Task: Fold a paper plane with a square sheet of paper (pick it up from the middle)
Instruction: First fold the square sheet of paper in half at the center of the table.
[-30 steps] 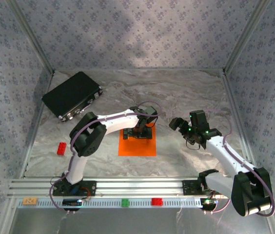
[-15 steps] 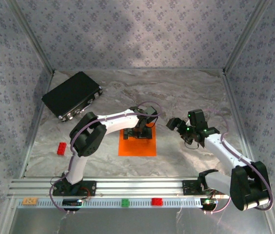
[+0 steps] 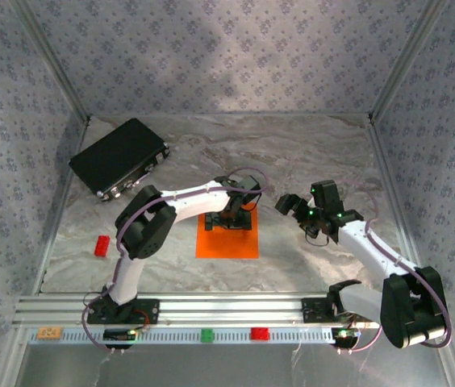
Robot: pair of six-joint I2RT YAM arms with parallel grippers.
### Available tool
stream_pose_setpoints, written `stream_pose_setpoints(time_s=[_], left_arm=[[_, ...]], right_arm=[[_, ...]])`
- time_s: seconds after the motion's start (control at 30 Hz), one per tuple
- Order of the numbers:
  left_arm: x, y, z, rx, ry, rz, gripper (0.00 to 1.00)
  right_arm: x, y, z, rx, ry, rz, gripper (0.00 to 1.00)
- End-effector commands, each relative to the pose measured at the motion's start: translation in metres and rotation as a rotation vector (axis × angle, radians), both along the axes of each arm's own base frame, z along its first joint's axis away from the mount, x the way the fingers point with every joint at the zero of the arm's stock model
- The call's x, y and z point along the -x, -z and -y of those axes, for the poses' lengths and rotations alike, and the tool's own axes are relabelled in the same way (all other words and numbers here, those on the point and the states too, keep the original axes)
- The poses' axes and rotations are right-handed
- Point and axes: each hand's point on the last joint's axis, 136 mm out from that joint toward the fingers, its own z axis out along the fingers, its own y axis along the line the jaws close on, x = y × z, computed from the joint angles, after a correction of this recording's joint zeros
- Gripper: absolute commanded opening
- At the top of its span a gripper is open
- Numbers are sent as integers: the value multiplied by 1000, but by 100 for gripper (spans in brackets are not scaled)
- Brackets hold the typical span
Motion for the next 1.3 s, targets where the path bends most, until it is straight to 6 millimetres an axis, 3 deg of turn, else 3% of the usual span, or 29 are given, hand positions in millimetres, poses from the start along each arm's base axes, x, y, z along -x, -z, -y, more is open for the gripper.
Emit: stream_pose_setpoints(time_s=[0.0,0.73,0.97,1.07,1.27], left_arm=[[13,26,-10,-62,16,-51,95],[15,31,-8,-46,16,-62,90],[14,24,-4,-25,24,-45,88],[11,19,-2,-7,28,-27,83],[5,1,10,86,74,46,63]], right_arm=[[-4,-8,-2,-1,-8,9,99],[-2,-8,0,7,1,5,99],[-3,-10,0,6,1,10,99],[-3,-10,1,9,4,11,99],[-3,-11,2,13,12,14,99]])
